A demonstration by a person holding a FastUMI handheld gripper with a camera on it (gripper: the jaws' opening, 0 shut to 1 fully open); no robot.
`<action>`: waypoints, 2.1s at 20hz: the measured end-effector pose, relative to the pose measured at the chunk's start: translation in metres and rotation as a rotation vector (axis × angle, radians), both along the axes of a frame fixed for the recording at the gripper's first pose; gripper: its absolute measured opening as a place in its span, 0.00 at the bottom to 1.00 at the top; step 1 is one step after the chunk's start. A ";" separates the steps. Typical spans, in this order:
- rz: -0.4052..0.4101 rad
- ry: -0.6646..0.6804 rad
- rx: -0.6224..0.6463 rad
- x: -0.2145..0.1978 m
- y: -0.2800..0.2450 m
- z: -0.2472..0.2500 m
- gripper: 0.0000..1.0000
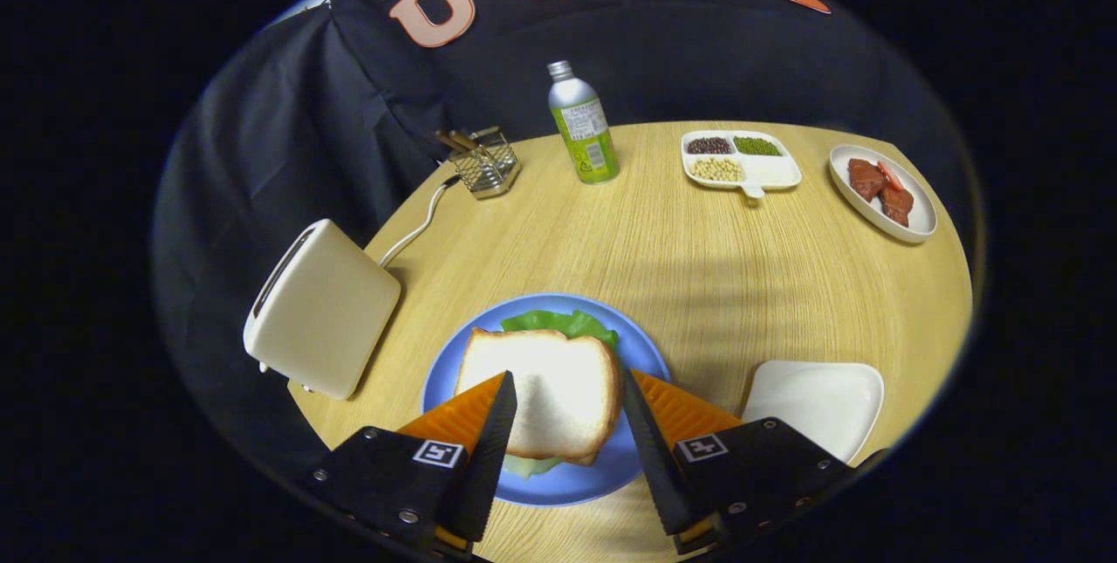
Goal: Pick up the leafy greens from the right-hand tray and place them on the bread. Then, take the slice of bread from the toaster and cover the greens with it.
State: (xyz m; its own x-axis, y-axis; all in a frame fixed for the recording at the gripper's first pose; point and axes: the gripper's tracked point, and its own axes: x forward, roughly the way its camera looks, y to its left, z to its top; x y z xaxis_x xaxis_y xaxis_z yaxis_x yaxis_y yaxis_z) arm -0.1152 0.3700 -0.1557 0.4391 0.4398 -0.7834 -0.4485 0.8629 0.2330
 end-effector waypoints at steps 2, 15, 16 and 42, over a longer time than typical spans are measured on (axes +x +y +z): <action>-0.003 -0.065 0.010 0.006 0.000 0.024 0.79; -0.093 -0.662 0.074 0.018 -0.035 0.225 0.94; -0.103 -0.696 0.082 0.014 -0.040 0.239 0.94; -0.080 -0.963 0.082 -0.076 -0.080 0.336 0.97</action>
